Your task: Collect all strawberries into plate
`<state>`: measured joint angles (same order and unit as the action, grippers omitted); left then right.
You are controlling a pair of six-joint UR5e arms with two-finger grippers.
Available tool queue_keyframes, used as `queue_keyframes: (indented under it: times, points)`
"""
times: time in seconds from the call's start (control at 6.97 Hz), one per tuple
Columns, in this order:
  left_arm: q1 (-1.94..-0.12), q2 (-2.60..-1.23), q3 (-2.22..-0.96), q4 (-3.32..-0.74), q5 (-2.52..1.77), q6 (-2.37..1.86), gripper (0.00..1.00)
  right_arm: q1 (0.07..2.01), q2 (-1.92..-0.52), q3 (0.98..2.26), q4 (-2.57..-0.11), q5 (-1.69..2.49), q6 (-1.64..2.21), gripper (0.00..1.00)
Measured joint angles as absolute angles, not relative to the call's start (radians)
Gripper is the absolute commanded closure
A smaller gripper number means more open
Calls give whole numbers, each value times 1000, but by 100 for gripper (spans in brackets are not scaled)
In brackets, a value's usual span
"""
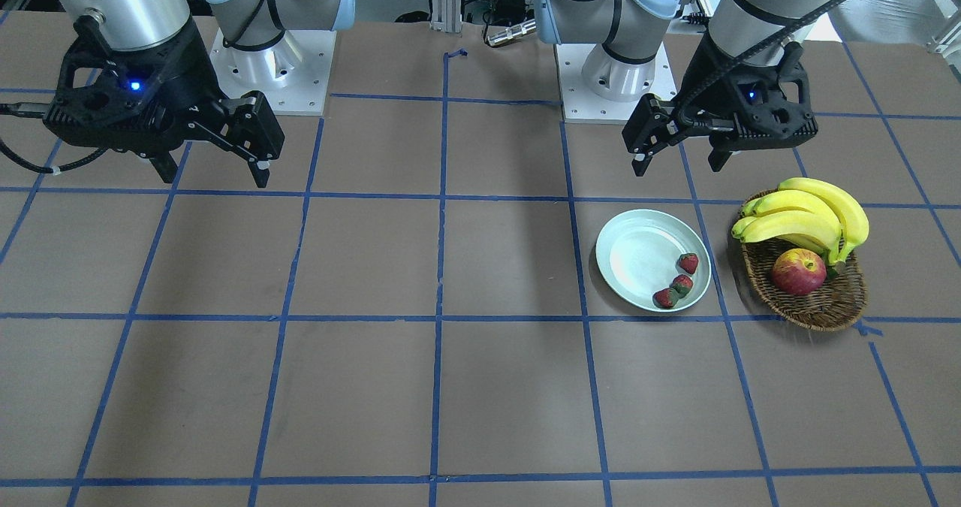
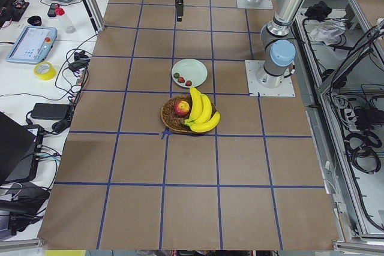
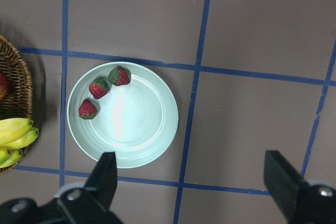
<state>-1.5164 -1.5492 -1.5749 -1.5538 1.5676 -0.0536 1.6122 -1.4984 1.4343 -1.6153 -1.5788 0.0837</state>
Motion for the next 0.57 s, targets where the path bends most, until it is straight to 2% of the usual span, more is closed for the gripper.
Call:
queue_keyframes:
  times: [0.57]
  points:
    - [-1519,-1534,-1599,-1571,1563,-53,0,1612,-1499,1434,-1615,-1579,83,0]
